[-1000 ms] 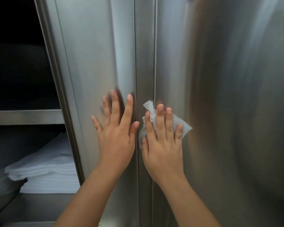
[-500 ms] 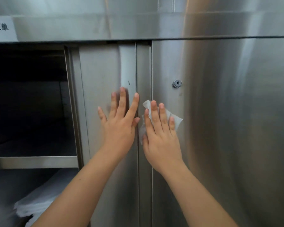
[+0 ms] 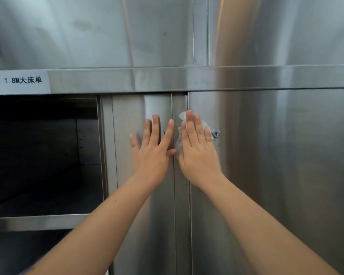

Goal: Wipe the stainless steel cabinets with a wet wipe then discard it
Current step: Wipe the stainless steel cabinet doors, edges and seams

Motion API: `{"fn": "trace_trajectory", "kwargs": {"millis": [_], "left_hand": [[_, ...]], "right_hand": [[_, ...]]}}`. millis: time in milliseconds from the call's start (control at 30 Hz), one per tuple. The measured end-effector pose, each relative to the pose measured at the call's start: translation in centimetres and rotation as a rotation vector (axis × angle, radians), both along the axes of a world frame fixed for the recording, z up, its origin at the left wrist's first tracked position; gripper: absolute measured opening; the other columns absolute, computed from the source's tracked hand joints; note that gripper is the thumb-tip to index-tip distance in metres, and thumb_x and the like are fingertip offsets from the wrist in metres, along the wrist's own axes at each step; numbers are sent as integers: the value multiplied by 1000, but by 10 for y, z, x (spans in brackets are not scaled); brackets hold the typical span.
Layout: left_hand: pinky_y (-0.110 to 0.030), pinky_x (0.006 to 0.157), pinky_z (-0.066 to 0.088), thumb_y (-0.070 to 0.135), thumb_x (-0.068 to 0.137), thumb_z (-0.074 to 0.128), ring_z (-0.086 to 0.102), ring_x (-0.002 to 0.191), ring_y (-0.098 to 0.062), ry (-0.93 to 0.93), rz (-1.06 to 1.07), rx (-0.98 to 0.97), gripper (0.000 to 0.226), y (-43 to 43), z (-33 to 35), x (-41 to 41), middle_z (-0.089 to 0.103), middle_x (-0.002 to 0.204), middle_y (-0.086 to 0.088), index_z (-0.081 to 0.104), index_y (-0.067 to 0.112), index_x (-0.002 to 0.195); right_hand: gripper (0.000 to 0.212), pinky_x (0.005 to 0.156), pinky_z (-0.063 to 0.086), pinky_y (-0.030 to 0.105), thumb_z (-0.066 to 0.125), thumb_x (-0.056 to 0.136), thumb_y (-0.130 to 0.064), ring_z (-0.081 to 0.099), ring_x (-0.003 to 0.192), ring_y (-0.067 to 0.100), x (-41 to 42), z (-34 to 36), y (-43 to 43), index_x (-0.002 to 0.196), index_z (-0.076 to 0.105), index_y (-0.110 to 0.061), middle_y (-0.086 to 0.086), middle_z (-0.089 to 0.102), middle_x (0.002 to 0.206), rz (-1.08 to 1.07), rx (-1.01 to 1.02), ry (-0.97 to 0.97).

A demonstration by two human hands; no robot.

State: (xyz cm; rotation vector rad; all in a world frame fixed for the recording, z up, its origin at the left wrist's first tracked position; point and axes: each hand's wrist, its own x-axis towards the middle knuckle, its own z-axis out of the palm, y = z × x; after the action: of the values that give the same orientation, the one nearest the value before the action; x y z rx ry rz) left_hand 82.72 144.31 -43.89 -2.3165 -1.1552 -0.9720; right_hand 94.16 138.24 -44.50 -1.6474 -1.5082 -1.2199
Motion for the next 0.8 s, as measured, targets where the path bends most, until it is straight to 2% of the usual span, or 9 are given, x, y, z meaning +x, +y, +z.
{"fn": "trace_trajectory", "kwargs": {"millis": [67,133,200,300,400,533,633,800], "left_hand": [[-56,109,-8,46,97,26,-46,119,-17,7,-11,-20,73,1,1,1,-52,129,6,-43,41,120],[-56,109,-8,46,97,26,-44,121,-18,8,-17,-27,75,2,1,1,-52,128,6,-46,41,117],[-57,109,-7,47,97,25,-42,123,-18,10,-22,-25,75,4,1,2,-53,128,6,-47,41,116],[-57,109,-6,48,96,23,-40,125,-19,7,-29,-20,74,6,0,2,-53,127,6,-48,42,116],[-58,109,-6,49,96,23,-41,124,-19,9,-31,-20,74,8,-1,2,-53,128,6,-48,43,115],[-58,109,-7,48,97,23,-43,123,-19,9,-33,-23,76,10,-3,3,-54,127,6,-51,44,113],[-58,109,-7,47,97,24,-48,118,-19,-1,-32,-32,76,10,-4,5,-54,126,6,-49,43,115],[-57,109,-8,50,97,19,-51,116,-18,-9,-1,-48,73,10,-6,4,-55,126,6,-50,36,116]], "right_hand": [[65,108,20,50,63,82,-13,24,135,40,0,-1,0,137,35,7,23,26,146,8,60,-20],[67,105,26,52,69,76,-9,33,131,42,1,-2,0,133,40,9,26,34,141,31,94,-38],[69,106,21,51,67,76,-5,25,133,42,2,-1,-1,135,35,9,27,27,143,90,112,-15],[73,113,2,40,53,85,-7,-5,138,31,0,7,-3,140,7,-2,16,-6,147,173,46,71],[70,112,-12,31,44,91,-12,-18,137,23,-1,24,0,139,-8,-7,6,-24,144,200,29,67],[67,111,-12,32,38,91,-17,-16,139,19,-1,52,5,140,-8,-7,3,-24,144,247,71,41],[70,111,-16,32,40,93,-19,-19,139,17,3,60,10,140,-12,-12,2,-27,144,209,26,10],[67,112,-15,34,39,94,-20,-16,139,19,3,52,15,142,-6,-12,3,-19,147,202,25,-51]]}}
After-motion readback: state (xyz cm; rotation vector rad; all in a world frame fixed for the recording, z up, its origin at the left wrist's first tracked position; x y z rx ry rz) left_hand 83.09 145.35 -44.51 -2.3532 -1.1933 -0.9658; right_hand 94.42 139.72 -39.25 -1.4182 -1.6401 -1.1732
